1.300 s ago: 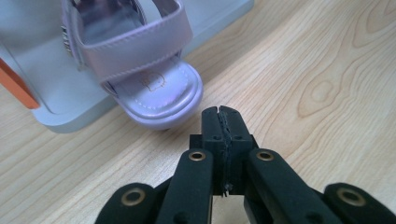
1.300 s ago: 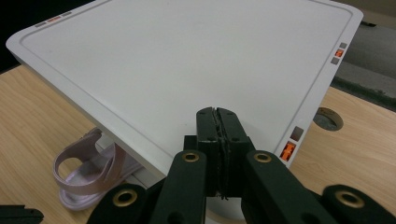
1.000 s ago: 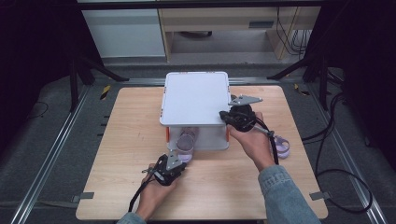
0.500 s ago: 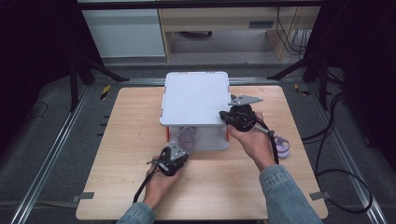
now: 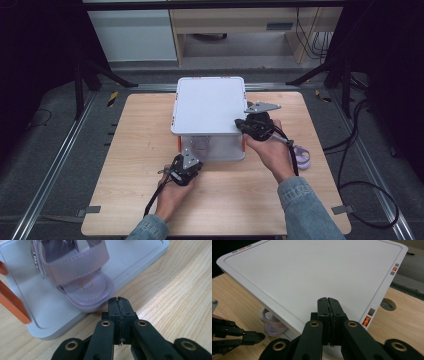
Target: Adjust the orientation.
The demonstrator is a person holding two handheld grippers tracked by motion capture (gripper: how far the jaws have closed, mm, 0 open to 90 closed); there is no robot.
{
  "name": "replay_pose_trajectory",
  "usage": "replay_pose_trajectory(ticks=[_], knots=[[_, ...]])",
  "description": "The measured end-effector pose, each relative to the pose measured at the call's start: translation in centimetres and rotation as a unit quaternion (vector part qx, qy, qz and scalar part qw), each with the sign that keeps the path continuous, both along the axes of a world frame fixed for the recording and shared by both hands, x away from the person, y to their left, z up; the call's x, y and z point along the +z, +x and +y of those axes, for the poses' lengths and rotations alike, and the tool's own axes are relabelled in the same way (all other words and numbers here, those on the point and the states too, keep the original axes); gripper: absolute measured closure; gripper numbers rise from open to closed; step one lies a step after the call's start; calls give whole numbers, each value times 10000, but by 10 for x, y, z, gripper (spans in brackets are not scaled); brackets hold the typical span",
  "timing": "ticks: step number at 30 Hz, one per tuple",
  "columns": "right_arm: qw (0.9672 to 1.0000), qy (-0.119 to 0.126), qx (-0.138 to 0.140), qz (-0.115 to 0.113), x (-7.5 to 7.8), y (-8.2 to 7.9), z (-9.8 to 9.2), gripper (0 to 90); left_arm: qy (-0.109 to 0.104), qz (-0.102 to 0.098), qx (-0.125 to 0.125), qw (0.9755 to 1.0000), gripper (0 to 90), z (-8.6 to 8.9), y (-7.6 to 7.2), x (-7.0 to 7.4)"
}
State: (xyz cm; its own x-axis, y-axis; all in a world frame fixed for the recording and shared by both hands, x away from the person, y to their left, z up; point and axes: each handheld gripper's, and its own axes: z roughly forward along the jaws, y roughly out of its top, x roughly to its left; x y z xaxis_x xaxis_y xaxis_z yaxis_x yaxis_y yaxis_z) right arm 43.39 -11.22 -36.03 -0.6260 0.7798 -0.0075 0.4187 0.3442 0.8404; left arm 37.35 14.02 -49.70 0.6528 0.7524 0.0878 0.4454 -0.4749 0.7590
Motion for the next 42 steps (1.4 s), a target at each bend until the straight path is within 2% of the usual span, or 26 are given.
replay_pose_trajectory(ticks=[8, 16, 22, 24, 29, 30, 32, 37, 39, 42], knots=[[10000, 11, -8, -8, 0, 0, 0, 894, 71, 11, 21, 10000, 898, 0, 10, 2], [10000, 2, -7, -13, 0, 0, 0, 894, 110, -109, 78, 9999, 897, -2, 13, -1], [10000, 14, 0, -8, 0, 0, 0, 894, 194, -105, 115, 9997, 897, -4, 21, 0], [10000, 17, 4, -10, 0, 0, 0, 894, 141, -98, 145, 9997, 897, -5, 24, -1], [10000, 26, 3, -3, 0, 0, -1, 894, 164, -72, 185, 9997, 897, -5, 28, -2], [10000, 19, 0, -5, 0, 0, 0, 894, 91, -44, 209, 9997, 897, -5, 29, -3], [10000, 30, 6, 2, 0, 0, -1, 894, 75, -30, 214, 9997, 897, -4, 29, -3], [10000, 37, 13, 9, 0, 1, -1, 892, 50, -44, 241, 9997, 893, -4, 28, -2], [10000, 36, 13, 52, 1, 2, -1, 859, -23, -18, 250, 9997, 884, -3, 27, 1], [10000, 67, 1, 20, 2, 2, -3, 859, -83, -60, 232, 9997, 881, -1, 21, 6]])
